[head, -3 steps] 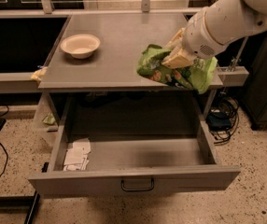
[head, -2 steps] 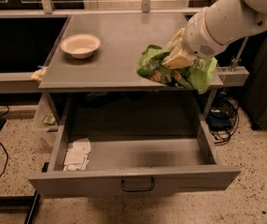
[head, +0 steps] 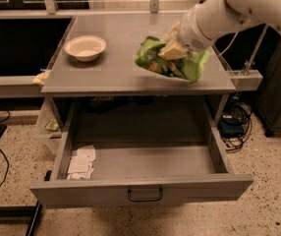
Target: Pick green rice chip bag from top drawer and place on counter
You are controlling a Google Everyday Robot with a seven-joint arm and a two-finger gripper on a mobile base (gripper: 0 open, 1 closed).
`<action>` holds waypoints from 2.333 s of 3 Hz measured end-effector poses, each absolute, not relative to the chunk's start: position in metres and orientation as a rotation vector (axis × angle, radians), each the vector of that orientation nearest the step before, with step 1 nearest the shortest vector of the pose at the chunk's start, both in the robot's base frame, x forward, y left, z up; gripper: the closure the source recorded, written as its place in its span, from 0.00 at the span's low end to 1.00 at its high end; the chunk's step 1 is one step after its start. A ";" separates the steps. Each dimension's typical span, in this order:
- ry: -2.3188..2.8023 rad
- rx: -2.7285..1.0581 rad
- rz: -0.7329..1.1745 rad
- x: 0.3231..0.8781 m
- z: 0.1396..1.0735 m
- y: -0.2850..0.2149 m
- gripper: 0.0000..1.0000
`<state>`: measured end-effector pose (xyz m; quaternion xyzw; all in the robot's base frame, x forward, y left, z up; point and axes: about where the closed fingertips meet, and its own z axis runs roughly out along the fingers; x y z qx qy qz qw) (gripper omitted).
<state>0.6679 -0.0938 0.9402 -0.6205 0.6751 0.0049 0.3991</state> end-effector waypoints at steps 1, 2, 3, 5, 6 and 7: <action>1.651 -1.561 0.033 0.720 0.932 -0.073 1.00; 1.644 -1.552 0.034 0.726 0.934 -0.072 0.83; 1.644 -1.553 0.035 0.726 0.933 -0.071 0.58; 1.644 -1.554 0.035 0.726 0.933 -0.071 0.13; 1.644 -1.554 0.035 0.726 0.933 -0.071 0.00; 1.644 -1.554 0.035 0.726 0.933 -0.071 0.00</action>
Offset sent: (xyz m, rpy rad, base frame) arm 0.0450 0.0181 -0.0069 0.0317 -0.0286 0.0260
